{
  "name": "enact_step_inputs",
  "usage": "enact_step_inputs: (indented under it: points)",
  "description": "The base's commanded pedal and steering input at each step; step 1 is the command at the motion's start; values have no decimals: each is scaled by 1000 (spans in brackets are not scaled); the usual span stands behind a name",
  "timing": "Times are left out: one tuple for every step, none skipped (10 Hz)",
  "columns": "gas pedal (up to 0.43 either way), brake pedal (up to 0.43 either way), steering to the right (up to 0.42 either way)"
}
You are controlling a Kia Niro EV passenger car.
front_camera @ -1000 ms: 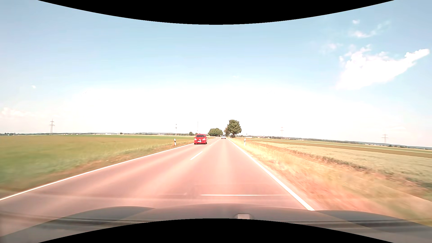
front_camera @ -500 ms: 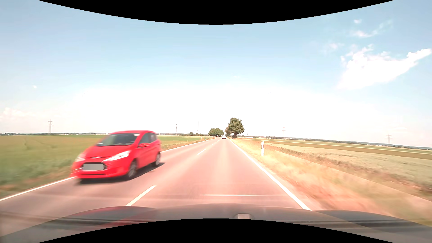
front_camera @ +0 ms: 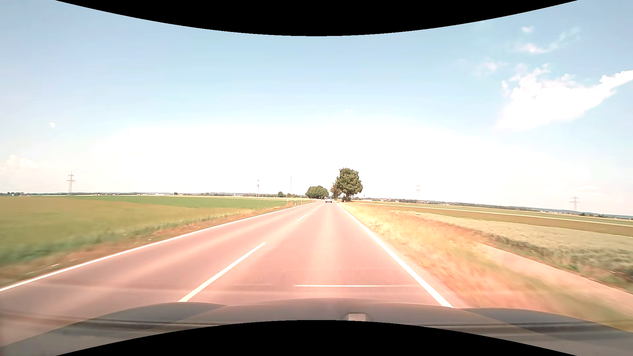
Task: Follow the waypoints while adhering to traffic rules and regulations
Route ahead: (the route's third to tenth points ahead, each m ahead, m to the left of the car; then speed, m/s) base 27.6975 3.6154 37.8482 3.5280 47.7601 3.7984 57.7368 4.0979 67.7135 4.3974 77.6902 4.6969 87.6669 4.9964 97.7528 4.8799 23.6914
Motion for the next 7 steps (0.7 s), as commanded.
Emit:
enact_step_inputs:
  points:
    - [248, 0, -3]
    - [248, 0, -2]
    - [248, 0, -2]
    - [248, 0, -2]
    - [248, 0, -1]
    - [248, 0, -1]
    - [248, 0, -1]
